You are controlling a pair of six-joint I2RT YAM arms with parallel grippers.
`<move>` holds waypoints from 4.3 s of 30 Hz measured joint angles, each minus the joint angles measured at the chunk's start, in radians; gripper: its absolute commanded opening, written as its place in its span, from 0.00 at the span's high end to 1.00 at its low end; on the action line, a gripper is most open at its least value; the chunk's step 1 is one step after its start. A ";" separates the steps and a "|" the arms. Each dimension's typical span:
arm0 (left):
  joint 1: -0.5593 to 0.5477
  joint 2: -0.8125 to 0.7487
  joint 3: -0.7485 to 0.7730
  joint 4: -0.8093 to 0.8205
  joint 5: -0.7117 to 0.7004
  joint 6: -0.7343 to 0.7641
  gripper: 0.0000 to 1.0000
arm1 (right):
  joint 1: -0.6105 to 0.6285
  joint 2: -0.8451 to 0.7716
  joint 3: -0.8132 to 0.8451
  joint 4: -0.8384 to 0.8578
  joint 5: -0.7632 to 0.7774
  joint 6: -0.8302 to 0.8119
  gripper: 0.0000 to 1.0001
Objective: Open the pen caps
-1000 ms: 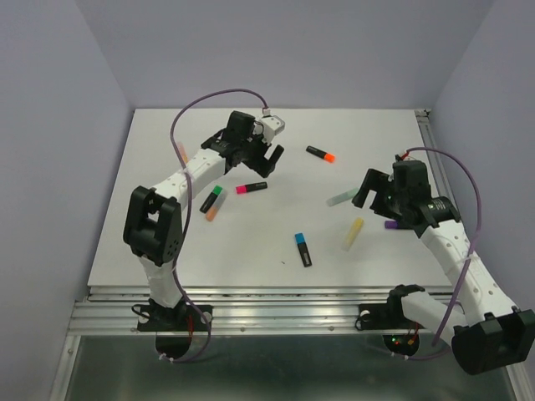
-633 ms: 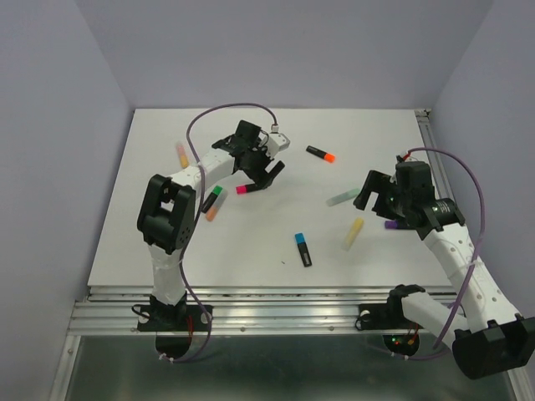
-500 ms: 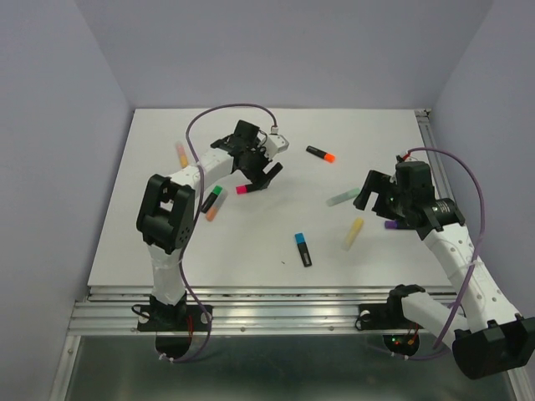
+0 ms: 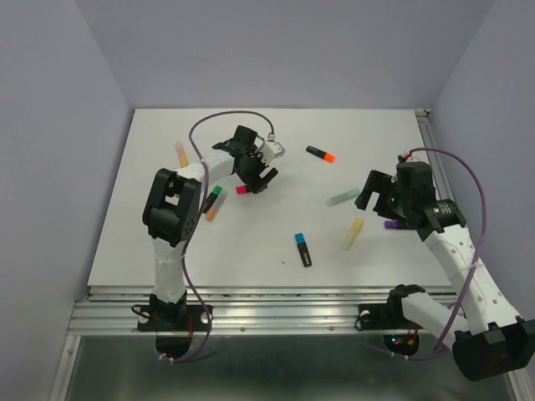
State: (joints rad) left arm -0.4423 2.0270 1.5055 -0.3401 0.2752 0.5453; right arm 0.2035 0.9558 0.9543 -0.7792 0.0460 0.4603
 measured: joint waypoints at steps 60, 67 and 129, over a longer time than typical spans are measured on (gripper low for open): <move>-0.493 -0.636 -0.264 -0.226 -0.925 -1.973 1.00 | 0.475 0.082 -0.221 0.744 -0.451 0.114 0.00; -0.526 -0.624 -0.259 -0.288 -0.952 -2.109 1.00 | 0.499 0.211 -0.199 0.813 -0.417 0.131 0.09; -0.419 -0.713 -0.381 -0.042 -0.687 -1.919 1.00 | 0.462 0.298 -0.249 1.152 -0.613 0.188 0.99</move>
State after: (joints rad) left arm -0.8612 1.3144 1.1248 -0.3824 -0.4122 -1.3739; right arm 0.6659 1.2541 0.7055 0.3733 -0.5667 0.6483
